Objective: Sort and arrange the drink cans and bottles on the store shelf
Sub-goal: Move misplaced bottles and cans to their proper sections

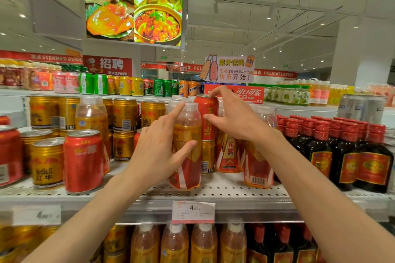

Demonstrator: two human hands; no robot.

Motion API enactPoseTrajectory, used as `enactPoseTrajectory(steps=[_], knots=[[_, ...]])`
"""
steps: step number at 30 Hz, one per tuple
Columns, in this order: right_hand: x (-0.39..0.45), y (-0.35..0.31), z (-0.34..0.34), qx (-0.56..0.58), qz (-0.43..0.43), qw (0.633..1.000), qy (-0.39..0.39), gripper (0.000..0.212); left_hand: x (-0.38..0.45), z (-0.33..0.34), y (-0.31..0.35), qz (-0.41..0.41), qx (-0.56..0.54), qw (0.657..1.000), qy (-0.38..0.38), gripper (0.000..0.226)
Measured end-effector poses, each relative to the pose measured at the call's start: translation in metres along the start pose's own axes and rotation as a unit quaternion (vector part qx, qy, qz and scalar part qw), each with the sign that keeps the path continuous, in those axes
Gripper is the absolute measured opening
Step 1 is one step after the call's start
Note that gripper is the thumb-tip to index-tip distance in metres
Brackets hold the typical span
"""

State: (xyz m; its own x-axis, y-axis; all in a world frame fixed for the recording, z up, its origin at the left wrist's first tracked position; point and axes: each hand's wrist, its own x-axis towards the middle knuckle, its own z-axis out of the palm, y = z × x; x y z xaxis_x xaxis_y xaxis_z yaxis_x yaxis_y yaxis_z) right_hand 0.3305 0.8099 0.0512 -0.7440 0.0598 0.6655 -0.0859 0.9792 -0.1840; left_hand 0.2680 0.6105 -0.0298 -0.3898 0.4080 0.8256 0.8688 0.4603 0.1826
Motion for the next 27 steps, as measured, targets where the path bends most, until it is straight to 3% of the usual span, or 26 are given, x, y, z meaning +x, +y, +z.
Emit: enactPoseTrajectory(steps=[6,12,18,27], knots=[[-0.007,-0.002,0.0,0.036,-0.005,0.999,0.003,0.041,-0.001,0.005,-0.001,-0.006,-0.005,1.0,0.008,0.087],[-0.024,-0.001,-0.002,0.102,-0.001,0.993,0.056,0.04,-0.004,0.007,-0.001,-0.007,-0.008,1.0,0.009,0.086],[-0.051,-0.005,-0.013,0.262,0.043,0.961,0.082,0.048,-0.005,0.006,0.0,-0.005,-0.003,1.0,0.01,0.085],[-0.127,-0.014,0.003,0.358,0.105,0.918,0.135,0.045,-0.017,0.005,0.005,-0.01,-0.034,0.999,0.006,0.082]])
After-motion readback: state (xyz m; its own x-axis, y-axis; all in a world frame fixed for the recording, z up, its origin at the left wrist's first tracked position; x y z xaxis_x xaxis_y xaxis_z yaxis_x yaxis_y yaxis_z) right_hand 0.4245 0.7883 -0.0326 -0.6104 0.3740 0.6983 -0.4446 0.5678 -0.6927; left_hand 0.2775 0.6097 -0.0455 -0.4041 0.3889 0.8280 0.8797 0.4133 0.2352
